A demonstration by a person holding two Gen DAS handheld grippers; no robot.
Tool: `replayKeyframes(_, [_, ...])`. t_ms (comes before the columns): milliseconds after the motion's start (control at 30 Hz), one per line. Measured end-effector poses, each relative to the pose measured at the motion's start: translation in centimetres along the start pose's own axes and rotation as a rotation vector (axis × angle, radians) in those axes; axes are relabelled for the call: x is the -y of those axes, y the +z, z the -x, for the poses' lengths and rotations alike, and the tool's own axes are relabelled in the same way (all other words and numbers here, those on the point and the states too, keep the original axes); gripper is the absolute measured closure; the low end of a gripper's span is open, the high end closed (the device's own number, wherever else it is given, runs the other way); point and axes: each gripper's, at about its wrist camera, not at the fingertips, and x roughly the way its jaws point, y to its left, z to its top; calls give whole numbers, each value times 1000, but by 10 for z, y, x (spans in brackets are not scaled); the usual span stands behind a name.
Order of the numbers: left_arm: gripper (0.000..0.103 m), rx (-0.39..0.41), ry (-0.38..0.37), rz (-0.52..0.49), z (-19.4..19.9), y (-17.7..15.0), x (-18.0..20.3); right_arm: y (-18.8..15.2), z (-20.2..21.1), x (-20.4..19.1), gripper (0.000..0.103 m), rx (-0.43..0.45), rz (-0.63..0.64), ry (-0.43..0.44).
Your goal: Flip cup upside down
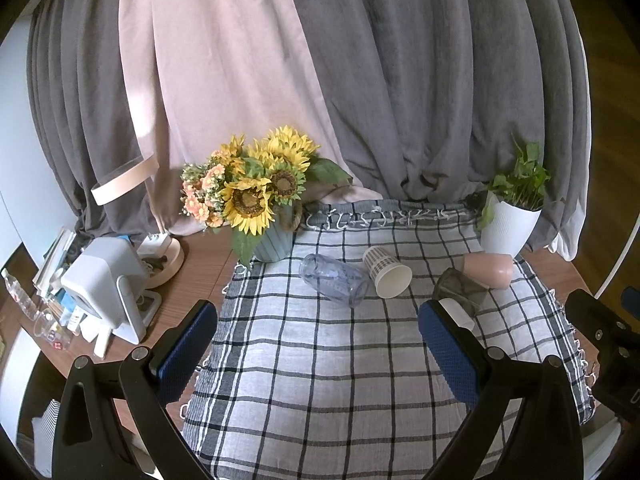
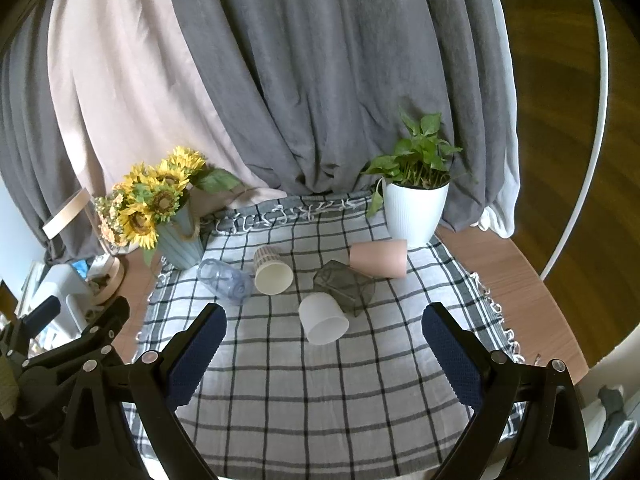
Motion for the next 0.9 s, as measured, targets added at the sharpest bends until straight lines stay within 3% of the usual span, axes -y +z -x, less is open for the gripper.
replayKeyframes(900, [0,5,48,36,6,-3,2,-1,6,-1,4,7,7,4])
